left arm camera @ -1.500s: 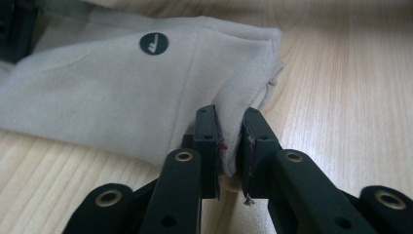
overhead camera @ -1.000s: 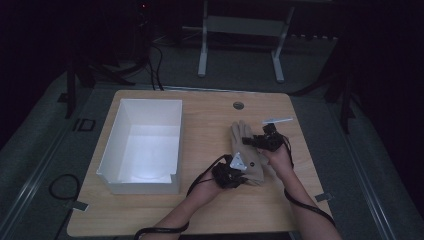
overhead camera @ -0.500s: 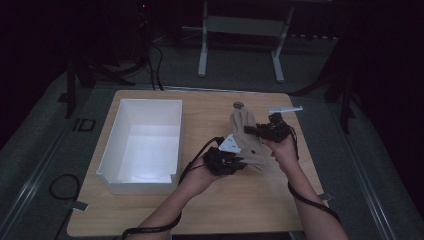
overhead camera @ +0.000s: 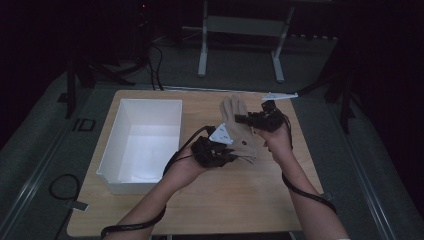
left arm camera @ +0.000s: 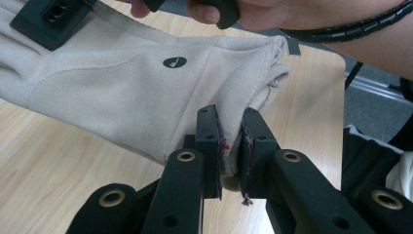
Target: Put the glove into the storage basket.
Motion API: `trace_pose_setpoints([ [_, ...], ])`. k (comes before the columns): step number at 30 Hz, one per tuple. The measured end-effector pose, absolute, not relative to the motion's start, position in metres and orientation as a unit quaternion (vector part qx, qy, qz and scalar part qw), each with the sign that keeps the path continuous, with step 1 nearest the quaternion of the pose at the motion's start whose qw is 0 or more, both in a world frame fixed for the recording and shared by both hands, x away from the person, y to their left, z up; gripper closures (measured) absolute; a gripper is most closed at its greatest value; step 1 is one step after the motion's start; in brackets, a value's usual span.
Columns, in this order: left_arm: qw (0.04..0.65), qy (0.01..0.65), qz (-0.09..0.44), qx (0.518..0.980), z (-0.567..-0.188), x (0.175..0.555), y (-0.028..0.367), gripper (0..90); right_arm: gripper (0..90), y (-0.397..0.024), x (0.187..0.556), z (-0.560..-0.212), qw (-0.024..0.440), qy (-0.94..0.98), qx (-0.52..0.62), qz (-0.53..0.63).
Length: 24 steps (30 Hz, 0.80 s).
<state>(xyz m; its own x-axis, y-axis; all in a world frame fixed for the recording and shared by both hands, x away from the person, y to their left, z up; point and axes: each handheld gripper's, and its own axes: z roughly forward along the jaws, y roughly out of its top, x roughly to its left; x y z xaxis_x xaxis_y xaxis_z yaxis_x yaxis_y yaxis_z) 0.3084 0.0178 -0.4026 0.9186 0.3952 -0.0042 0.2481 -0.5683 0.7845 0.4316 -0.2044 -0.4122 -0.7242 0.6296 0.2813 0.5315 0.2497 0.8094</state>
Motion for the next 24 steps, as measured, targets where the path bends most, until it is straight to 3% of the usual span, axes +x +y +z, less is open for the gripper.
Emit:
trace_pose_setpoints([
  [24,0.39,0.218,0.13,0.885,-0.383,0.29,0.084,81.3,64.6,-0.121,0.434,-0.378,0.039,0.809,0.314,0.496],
])
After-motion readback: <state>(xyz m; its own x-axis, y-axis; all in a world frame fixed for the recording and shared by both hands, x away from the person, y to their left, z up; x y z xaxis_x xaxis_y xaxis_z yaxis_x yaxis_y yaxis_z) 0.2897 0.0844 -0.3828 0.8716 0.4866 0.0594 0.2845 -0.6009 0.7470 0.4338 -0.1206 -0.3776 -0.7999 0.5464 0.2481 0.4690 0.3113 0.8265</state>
